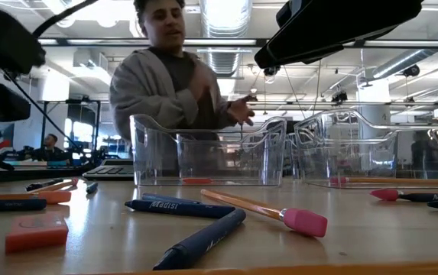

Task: Sort crayons/erasers/pens/pencils in bins
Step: Put the black pen into the top left transparent bin

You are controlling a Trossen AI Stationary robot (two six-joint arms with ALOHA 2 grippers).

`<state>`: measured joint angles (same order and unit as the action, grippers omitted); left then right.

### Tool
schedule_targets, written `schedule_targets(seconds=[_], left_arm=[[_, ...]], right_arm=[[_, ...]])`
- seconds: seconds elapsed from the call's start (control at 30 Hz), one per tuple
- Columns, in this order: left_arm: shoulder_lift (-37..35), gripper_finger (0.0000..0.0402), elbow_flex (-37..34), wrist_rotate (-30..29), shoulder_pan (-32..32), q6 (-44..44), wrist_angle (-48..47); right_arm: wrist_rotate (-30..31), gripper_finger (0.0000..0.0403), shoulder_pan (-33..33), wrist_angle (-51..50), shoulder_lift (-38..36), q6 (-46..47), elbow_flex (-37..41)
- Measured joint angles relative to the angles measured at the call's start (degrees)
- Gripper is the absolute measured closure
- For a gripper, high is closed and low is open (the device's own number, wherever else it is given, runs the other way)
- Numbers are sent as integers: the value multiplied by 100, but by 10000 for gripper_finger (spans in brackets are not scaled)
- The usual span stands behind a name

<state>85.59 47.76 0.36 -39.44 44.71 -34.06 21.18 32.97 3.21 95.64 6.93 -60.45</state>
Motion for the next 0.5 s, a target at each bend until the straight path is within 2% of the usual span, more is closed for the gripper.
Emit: schedule_targets(seconds=[0.2, 0.5], left_arm=[[-93, 220, 221, -87, -35, 2, -86], [406, 220, 223, -47, -240, 88, -140]], right_arm=[[51, 294, 0, 1, 0, 5, 0], [73, 294, 0, -3, 0, 11, 0]])
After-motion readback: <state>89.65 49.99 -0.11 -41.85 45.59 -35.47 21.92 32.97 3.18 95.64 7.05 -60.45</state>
